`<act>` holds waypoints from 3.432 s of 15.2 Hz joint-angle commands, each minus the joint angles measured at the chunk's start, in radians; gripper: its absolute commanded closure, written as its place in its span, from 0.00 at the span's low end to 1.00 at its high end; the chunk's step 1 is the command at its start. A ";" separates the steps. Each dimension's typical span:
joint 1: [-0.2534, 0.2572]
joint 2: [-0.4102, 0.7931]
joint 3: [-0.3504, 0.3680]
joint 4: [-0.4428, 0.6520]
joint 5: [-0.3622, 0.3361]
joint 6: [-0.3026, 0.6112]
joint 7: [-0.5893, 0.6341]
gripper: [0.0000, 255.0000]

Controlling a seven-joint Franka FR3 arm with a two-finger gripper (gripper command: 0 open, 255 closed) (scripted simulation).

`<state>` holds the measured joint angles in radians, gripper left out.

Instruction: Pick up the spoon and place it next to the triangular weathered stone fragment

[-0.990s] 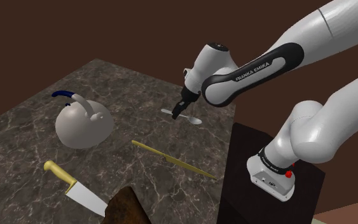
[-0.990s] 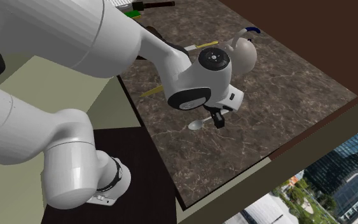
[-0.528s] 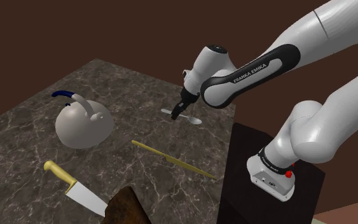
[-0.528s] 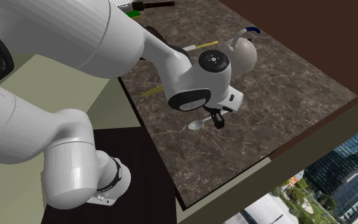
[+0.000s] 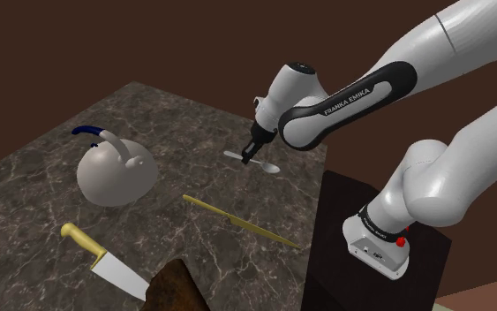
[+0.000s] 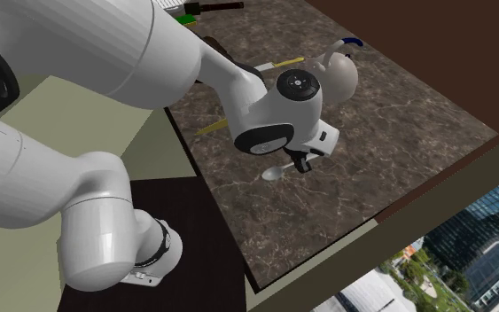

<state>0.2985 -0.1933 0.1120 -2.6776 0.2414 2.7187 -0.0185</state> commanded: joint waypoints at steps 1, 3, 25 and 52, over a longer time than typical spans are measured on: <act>0.000 0.000 0.000 0.000 0.000 0.000 0.000 1.00; 0.000 0.000 0.000 0.000 0.000 0.000 0.000 1.00; -0.026 -0.216 -0.003 0.137 -0.058 -0.351 0.059 1.00; 0.098 0.220 0.396 0.622 -0.323 -0.390 0.749 1.00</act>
<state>0.3910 0.0047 0.5008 -2.0691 -0.0624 2.3236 0.7060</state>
